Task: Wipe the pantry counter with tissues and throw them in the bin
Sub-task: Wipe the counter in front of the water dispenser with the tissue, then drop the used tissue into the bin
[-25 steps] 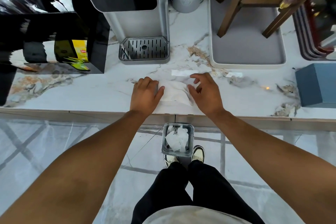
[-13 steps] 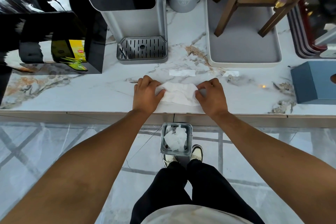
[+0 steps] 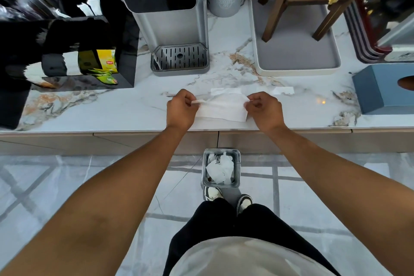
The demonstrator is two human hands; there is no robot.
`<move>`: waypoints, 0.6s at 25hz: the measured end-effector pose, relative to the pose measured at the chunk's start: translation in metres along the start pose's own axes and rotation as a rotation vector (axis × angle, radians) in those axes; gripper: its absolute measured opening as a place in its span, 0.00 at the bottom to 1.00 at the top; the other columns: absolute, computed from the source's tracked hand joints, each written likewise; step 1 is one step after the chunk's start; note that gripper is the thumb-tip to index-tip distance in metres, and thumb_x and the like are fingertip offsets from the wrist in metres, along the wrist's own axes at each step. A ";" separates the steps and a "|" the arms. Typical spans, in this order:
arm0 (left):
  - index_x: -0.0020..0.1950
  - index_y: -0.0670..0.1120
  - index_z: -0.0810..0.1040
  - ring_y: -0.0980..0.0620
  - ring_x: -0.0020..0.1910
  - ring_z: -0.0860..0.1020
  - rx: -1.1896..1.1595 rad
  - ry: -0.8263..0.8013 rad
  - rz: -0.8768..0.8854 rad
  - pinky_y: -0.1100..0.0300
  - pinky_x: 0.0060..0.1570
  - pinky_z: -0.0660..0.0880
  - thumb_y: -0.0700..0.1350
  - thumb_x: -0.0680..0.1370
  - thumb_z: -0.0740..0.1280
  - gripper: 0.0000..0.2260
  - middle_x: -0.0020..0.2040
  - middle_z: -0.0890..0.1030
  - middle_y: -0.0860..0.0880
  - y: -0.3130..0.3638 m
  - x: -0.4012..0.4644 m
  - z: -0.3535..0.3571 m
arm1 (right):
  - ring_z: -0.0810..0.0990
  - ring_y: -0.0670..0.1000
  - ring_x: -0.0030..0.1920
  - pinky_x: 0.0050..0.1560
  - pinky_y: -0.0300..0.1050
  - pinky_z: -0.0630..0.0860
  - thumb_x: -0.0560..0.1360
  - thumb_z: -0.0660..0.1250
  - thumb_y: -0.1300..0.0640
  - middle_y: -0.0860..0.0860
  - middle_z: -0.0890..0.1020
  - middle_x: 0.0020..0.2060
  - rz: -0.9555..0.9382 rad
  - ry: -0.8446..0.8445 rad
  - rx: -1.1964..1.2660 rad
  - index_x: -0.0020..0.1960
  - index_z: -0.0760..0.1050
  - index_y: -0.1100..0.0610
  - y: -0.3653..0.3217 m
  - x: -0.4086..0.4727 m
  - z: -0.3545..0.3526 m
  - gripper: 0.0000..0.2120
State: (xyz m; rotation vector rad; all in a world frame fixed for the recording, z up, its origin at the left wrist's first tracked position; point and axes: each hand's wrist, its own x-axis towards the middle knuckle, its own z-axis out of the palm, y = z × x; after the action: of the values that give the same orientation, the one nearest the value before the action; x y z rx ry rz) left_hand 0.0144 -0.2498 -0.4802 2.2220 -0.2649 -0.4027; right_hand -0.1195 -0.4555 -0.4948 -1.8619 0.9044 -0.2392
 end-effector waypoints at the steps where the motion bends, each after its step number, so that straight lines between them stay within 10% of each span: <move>1: 0.50 0.43 0.80 0.52 0.38 0.78 -0.031 0.004 -0.038 0.58 0.46 0.77 0.39 0.74 0.75 0.08 0.37 0.79 0.52 0.002 -0.005 -0.003 | 0.84 0.47 0.38 0.46 0.37 0.78 0.73 0.73 0.58 0.50 0.85 0.38 0.016 -0.024 0.036 0.52 0.81 0.56 -0.001 -0.003 -0.003 0.08; 5: 0.59 0.39 0.80 0.47 0.44 0.81 -0.161 0.009 -0.188 0.54 0.50 0.79 0.41 0.72 0.78 0.17 0.46 0.83 0.42 0.012 -0.031 -0.010 | 0.86 0.57 0.36 0.42 0.45 0.82 0.72 0.75 0.60 0.56 0.86 0.40 0.152 -0.106 0.233 0.54 0.81 0.60 -0.002 -0.016 -0.020 0.12; 15: 0.37 0.46 0.83 0.44 0.37 0.83 -0.255 0.034 -0.371 0.41 0.50 0.83 0.39 0.70 0.79 0.07 0.41 0.86 0.40 -0.010 -0.120 -0.005 | 0.79 0.54 0.32 0.42 0.50 0.80 0.72 0.73 0.63 0.61 0.84 0.37 0.222 -0.176 0.256 0.40 0.81 0.59 0.016 -0.071 -0.035 0.03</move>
State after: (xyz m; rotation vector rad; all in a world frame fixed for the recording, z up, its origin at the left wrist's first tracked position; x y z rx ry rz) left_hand -0.0947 -0.2011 -0.4620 2.0199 0.2124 -0.5629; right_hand -0.1958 -0.4354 -0.4758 -1.5083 0.9049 -0.0498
